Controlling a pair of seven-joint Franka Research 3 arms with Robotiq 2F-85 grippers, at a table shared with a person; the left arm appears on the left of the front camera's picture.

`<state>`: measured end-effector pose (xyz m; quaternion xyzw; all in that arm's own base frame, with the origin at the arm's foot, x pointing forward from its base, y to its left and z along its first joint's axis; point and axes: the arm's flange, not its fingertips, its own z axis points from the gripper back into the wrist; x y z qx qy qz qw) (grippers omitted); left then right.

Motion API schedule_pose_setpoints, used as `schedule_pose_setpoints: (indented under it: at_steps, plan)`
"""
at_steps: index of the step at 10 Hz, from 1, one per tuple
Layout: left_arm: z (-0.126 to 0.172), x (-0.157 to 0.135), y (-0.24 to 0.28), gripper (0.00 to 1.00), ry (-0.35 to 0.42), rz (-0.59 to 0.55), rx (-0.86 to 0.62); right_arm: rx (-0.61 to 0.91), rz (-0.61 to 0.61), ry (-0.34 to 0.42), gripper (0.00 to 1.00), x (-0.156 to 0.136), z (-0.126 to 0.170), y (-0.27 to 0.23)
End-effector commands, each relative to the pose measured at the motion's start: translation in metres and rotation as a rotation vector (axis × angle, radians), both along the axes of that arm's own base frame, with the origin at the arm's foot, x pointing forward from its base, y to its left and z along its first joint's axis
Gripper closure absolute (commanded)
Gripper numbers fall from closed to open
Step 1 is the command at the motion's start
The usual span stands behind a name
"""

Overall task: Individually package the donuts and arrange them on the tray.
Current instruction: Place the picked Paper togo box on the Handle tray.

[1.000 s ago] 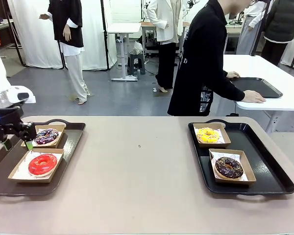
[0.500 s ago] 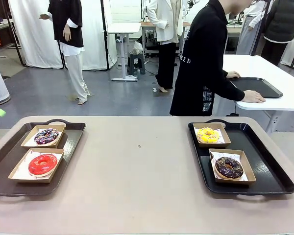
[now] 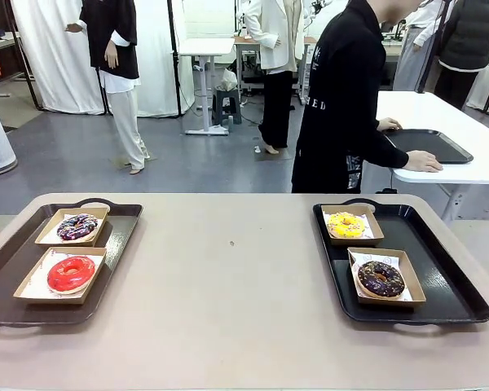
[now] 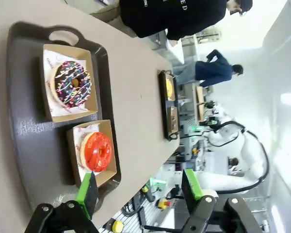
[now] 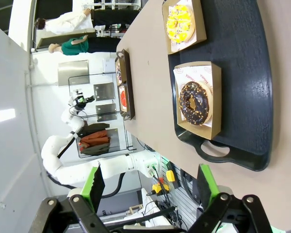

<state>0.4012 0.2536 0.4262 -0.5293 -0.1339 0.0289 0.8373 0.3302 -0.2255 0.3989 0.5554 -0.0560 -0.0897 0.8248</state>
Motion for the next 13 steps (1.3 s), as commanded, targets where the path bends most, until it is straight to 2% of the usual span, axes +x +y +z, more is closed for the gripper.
schedule_pose_setpoints:
  at_steps: [1,3,6,9,10,13]
  plan:
    - [-0.017,0.004,0.021,0.09,0.028,0.005,-0.065,0.006,0.001,-0.001,0.00,0.000,0.001,0.001]
    - [-0.026,-0.004,0.043,0.09,0.054,0.049,-0.115,0.006,0.001,-0.001,0.00,0.000,0.001,0.001]
    - [-0.030,-0.022,0.043,0.09,0.067,0.094,-0.160,0.006,0.001,-0.001,0.00,0.000,0.001,0.001]
    - [-0.032,-0.023,0.043,0.09,0.169,0.141,-0.074,0.006,0.001,-0.001,0.00,0.000,0.001,0.001]
    - [-0.035,-0.022,0.051,0.09,0.093,0.093,-0.123,0.006,0.001,-0.001,0.00,0.000,0.001,0.001]
    - [-0.035,-0.022,0.051,0.09,0.093,0.093,-0.123,0.006,0.001,-0.001,0.00,0.000,0.001,0.001]
